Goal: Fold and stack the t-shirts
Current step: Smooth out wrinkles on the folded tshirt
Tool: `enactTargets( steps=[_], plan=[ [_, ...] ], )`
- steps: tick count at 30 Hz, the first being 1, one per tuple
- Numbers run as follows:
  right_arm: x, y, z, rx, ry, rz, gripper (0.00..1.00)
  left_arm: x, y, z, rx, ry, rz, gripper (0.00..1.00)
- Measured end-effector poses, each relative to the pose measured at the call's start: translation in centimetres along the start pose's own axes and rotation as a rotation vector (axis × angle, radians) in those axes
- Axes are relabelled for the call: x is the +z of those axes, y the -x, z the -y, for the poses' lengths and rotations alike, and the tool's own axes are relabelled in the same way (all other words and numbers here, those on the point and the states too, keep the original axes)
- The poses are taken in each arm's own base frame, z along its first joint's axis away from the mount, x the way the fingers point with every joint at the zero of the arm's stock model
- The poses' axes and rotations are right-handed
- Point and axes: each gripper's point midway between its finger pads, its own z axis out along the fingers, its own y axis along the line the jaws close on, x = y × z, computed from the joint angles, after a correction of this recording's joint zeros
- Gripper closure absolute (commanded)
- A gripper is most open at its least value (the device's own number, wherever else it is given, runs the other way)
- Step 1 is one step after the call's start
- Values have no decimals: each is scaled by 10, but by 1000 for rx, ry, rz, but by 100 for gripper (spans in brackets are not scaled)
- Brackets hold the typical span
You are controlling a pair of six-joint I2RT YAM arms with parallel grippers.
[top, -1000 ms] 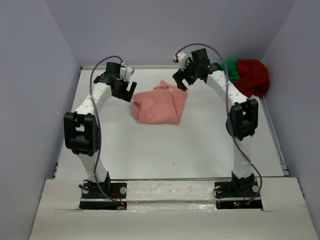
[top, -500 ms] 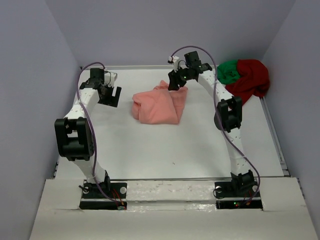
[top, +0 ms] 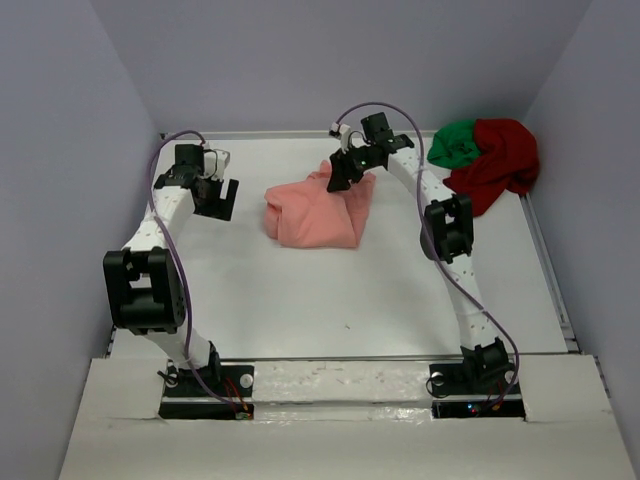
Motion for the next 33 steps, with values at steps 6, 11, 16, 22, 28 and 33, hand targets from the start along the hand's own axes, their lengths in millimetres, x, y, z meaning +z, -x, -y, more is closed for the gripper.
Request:
enactTargets(
  steps=[6, 11, 16, 22, 28, 33],
  plan=[
    [19, -12, -8, 25, 49, -23, 27, -9, -7, 1, 7, 5, 13, 1],
    [30, -16, -13, 26, 69, -27, 18, -15, -3, 1, 8, 10, 39, 1],
    [32, -16, -14, 27, 76, -28, 26, -14, -6, 2, 9, 6, 36, 1],
    [33, -17, -15, 32, 83, -30, 74, -13, -5, 4, 9, -8, 41, 1],
    [34, -19, -17, 33, 89, -34, 100, -13, -4, 6, 9, -15, 44, 1],
    [34, -20, -16, 30, 83, -40, 100, -13, -4, 8, 10, -28, 47, 1]
  ],
)
